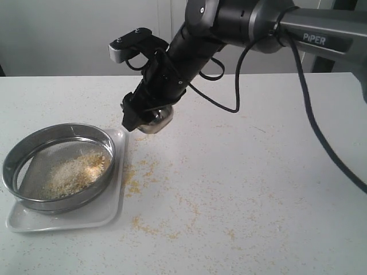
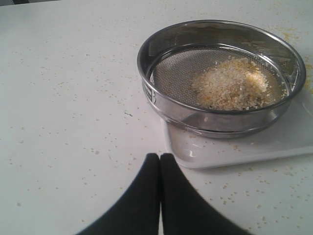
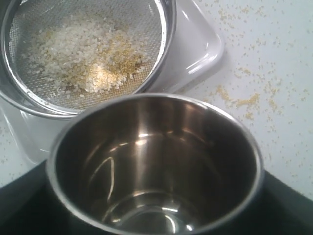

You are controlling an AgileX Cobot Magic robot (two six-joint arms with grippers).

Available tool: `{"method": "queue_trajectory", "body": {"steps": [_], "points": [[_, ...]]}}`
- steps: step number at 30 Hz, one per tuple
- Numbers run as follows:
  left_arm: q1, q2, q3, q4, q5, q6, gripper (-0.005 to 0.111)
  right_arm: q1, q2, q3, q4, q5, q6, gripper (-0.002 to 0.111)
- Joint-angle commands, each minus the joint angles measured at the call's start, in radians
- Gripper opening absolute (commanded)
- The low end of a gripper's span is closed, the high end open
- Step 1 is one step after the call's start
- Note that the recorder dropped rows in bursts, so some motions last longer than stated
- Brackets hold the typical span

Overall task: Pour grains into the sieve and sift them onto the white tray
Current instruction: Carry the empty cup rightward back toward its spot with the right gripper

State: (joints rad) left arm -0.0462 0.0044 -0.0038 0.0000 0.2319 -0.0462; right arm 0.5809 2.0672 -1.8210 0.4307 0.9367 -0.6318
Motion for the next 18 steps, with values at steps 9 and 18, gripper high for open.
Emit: {"method": "queue_trajectory", "body": {"steps": [9,18], "points": [[0.005,-0.004,0.004,0.000,0.000,0.000,0.000,-0.034,-0.119,0.208,0.066,-0.296,-0.037,0.000],[0.005,-0.004,0.004,0.000,0.000,0.000,0.000,-0.034,-0.235,0.394,0.066,-0.564,-0.047,0.000]]}}
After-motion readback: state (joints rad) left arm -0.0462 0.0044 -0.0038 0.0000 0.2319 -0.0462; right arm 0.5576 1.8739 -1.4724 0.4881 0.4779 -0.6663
